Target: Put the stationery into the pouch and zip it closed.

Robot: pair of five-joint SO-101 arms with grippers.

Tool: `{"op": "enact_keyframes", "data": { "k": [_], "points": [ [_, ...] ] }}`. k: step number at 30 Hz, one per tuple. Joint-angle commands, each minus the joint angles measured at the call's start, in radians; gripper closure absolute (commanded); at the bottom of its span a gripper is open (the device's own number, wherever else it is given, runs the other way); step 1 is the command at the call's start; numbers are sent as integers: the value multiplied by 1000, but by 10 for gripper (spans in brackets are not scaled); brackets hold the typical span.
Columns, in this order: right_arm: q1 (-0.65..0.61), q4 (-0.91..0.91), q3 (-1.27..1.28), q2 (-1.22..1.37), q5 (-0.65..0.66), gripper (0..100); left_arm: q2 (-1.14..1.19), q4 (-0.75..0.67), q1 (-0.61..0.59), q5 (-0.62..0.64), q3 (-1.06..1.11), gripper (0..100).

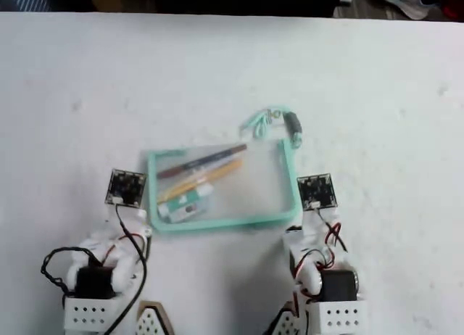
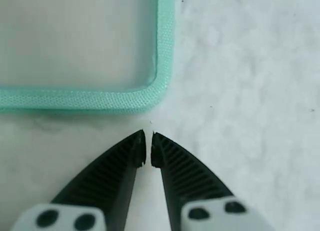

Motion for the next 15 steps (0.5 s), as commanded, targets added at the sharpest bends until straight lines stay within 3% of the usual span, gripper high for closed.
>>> {"op": "enact_keyframes", "data": {
  "k": [1, 15],
  "points": [
    [10, 5, 9, -4, 9, 981, -18, 6, -10, -11, -3, 977],
    [12, 5, 9, -4, 11, 978, -18, 6, -8, -11, -3, 977]
  ]
}}
